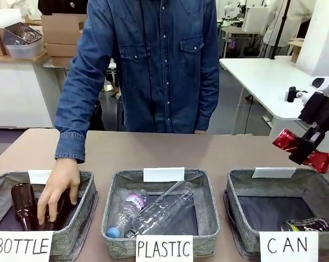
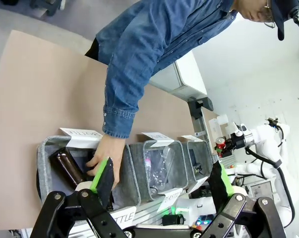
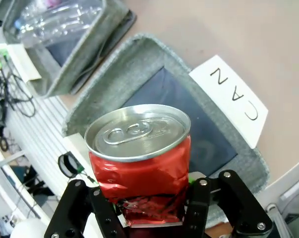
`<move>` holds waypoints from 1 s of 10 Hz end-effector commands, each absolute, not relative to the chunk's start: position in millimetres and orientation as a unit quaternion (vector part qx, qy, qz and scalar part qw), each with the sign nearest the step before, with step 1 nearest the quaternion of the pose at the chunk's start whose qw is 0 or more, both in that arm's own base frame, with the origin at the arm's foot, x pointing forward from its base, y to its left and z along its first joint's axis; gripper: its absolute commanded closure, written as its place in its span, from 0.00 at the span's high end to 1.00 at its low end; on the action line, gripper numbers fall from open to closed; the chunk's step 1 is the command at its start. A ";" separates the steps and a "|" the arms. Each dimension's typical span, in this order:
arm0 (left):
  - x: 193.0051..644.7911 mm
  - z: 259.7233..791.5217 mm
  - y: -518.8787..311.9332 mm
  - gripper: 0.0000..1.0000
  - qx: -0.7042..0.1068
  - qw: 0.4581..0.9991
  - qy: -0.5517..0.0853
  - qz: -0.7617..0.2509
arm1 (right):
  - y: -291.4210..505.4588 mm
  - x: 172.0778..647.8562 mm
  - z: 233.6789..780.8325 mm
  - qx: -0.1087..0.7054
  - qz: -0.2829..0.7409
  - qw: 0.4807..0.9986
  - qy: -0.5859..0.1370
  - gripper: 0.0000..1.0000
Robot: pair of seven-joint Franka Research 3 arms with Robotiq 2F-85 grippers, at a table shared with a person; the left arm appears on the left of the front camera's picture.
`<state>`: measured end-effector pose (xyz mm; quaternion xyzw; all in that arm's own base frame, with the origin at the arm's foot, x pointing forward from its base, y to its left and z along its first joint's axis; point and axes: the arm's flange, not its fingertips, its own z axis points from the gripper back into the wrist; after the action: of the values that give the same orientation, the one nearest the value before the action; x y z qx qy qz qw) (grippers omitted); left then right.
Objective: Sort the can waste into the basket.
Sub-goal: Pick up the can waste from the table and place it in the right Fabric basket.
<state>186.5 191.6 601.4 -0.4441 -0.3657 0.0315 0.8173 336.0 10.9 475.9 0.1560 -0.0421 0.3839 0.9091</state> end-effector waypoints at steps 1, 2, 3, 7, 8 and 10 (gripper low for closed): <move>187.2 600.7 190.8 1.00 -0.441 0.817 -0.369 0.032 | 14.2 337.0 472.7 0.141 0.378 0.914 -0.033 0.77; 187.2 600.7 190.8 1.00 -0.441 0.817 -0.369 0.032 | 14.4 337.6 472.2 0.141 0.378 0.914 -0.030 1.00; 187.2 600.7 190.8 1.00 -0.441 0.817 -0.369 0.032 | 14.2 338.1 471.7 0.141 0.378 0.915 -0.028 1.00; 187.2 600.7 190.8 1.00 -0.441 0.817 -0.369 0.032 | 12.0 339.9 470.5 0.141 0.381 0.913 -0.024 1.00; 187.2 600.7 190.8 1.00 -0.441 0.817 -0.369 0.032 | 12.3 340.0 470.4 0.142 0.379 0.914 -0.023 1.00; 187.2 600.7 190.8 1.00 -0.441 0.817 -0.369 0.032 | 11.5 340.2 469.6 0.151 0.366 0.918 -0.023 1.00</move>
<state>186.5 191.5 601.4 -0.4441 -0.3657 0.0315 0.8173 338.2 11.9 469.2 0.1512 -0.0274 0.3803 0.9120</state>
